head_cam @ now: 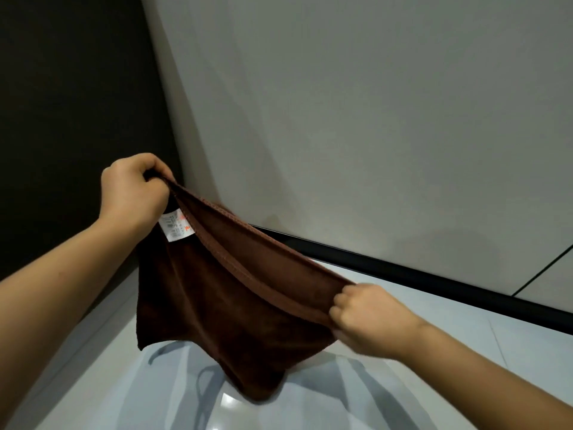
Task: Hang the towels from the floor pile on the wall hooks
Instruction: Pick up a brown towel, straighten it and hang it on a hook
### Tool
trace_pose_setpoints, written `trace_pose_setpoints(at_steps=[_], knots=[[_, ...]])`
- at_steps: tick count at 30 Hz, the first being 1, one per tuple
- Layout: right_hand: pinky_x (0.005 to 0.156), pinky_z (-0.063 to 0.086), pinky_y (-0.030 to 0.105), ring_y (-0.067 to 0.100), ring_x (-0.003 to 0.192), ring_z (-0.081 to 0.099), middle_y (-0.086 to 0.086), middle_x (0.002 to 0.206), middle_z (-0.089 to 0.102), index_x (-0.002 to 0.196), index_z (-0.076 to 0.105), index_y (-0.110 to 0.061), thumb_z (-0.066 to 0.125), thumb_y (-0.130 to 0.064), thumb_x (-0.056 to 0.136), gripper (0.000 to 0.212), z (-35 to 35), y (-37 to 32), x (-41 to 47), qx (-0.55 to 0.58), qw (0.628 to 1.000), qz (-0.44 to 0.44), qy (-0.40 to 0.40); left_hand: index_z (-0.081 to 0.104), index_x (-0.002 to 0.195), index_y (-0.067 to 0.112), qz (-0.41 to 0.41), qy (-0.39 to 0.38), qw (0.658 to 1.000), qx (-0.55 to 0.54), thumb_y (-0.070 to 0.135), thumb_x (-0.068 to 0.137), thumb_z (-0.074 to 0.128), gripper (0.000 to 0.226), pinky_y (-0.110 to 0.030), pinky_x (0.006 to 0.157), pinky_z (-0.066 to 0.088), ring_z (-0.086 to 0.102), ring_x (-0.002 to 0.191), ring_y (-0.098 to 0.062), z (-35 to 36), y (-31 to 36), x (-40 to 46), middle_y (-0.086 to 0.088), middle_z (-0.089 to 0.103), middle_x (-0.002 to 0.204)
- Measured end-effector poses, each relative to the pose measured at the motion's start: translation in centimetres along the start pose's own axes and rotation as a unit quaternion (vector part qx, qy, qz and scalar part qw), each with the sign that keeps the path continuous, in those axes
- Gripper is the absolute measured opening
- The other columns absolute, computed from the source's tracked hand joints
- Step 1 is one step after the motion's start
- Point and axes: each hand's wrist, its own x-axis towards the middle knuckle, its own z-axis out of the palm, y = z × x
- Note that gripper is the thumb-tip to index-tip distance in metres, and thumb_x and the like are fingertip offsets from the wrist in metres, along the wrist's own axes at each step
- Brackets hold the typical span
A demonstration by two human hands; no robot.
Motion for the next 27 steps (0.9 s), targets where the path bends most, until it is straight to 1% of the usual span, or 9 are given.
trace_pose_setpoints(at_steps=[2, 4, 8, 11, 14, 17, 22, 24, 27], knots=[[0.039, 0.036, 0.019, 0.018, 0.042, 0.052, -0.004, 0.048, 0.051, 0.047, 0.054, -0.020, 0.043, -0.036, 0.069, 0.029, -0.9, 1.7, 0.0, -0.002, 0.999, 0.036, 0.036, 0.058, 0.071, 0.018, -0.004, 0.006, 1.000, 0.017, -0.012, 0.082, 0.042, 0.036, -0.016, 0.054, 0.039, 0.049, 0.069, -0.006, -0.4, -0.6, 0.0, 0.004, 0.054, 0.077], [0.037, 0.035, 0.018, 0.019, 0.042, 0.054, -0.003, 0.048, 0.052, 0.047, 0.055, -0.018, 0.040, -0.039, 0.072, 0.036, -2.2, 3.2, 0.2, -0.016, 0.994, 0.076, 0.073, 0.059, 0.068, 0.020, -0.008, 0.008, 1.000, 0.023, -0.012, 0.079, 0.041, 0.038, -0.015, 0.050, 0.040, 0.050, 0.066, -0.007, -0.6, -1.1, 0.0, 0.003, 0.055, 0.073], [0.035, 0.035, 0.020, 0.023, 0.041, 0.054, 0.001, 0.047, 0.051, 0.048, 0.052, -0.015, 0.040, -0.045, 0.084, 0.048, -4.6, 5.6, 0.8, -0.007, 0.978, 0.149, 0.143, 0.060, 0.068, 0.018, -0.039, 0.002, 0.999, -0.009, -0.013, 0.077, 0.041, 0.037, -0.022, 0.054, 0.040, 0.053, 0.068, -0.013, -0.5, -1.5, 0.2, -0.002, 0.057, 0.073], [0.039, 0.035, 0.026, 0.026, 0.045, 0.056, 0.001, 0.050, 0.050, 0.055, 0.049, -0.017, 0.035, -0.043, 0.088, 0.044, -5.6, 6.8, 0.4, 0.045, 0.956, 0.213, 0.194, 0.060, 0.072, 0.018, -0.073, -0.028, 0.996, -0.036, -0.011, 0.084, 0.045, 0.034, -0.025, 0.054, 0.041, 0.054, 0.068, -0.017, -0.9, -1.8, 0.4, -0.004, 0.056, 0.078], [0.045, 0.032, 0.027, 0.026, 0.048, 0.055, -0.003, 0.053, 0.043, 0.059, 0.044, -0.018, 0.034, -0.045, 0.088, 0.041, -6.6, 8.0, -0.4, 0.066, 0.956, 0.212, 0.190, 0.060, 0.076, 0.016, -0.081, -0.059, 0.994, -0.050, -0.008, 0.088, 0.046, 0.031, -0.026, 0.056, 0.043, 0.053, 0.067, -0.017, -1.4, -1.7, 0.2, -0.005, 0.056, 0.080], [0.042, 0.032, 0.024, 0.025, 0.047, 0.053, -0.001, 0.053, 0.050, 0.062, 0.051, -0.012, 0.038, -0.051, 0.088, 0.048, -7.7, 8.5, -1.3, 0.017, 0.972, 0.175, 0.155, 0.060, 0.076, 0.015, -0.085, -0.067, 0.992, -0.067, -0.009, 0.089, 0.044, 0.032, -0.028, 0.060, 0.044, 0.053, 0.068, -0.019, -1.3, -1.2, 0.3, -0.007, 0.056, 0.081], [0.038, 0.034, 0.027, 0.024, 0.046, 0.044, -0.003, 0.054, 0.040, 0.066, 0.042, -0.013, 0.019, -0.050, 0.098, 0.054, -7.9, 9.2, -1.7, -0.026, 0.976, 0.164, 0.139, 0.060, 0.074, 0.018, -0.062, -0.059, 0.995, -0.060, -0.009, 0.088, 0.043, 0.035, -0.026, 0.057, 0.042, 0.053, 0.067, -0.017, -0.9, -0.7, 0.5, -0.004, 0.057, 0.079], [0.042, 0.039, 0.030, 0.026, 0.051, 0.048, -0.004, 0.060, 0.039, 0.074, 0.047, -0.012, 0.028, -0.045, 0.097, 0.045, -8.7, 9.7, -1.4, -0.027, 0.972, 0.187, 0.139, 0.061, 0.074, 0.017, -0.056, -0.056, 0.995, -0.067, -0.008, 0.088, 0.044, 0.034, -0.026, 0.057, 0.043, 0.054, 0.069, -0.018, -0.5, -0.8, 0.0, -0.005, 0.058, 0.080], [0.056, 0.042, 0.035, 0.035, 0.073, 0.059, 0.009, 0.074, 0.057, 0.103, 0.057, -0.006, 0.045, -0.031, 0.094, 0.030, -9.0, 9.8, -0.9, -0.006, 0.947, 0.286, 0.146, 0.062, 0.073, 0.015, -0.060, -0.051, 0.993, -0.087, -0.010, 0.086, 0.044, 0.034, -0.027, 0.059, 0.043, 0.055, 0.072, -0.023, 0.3, -1.0, -0.6, -0.008, 0.059, 0.078]])
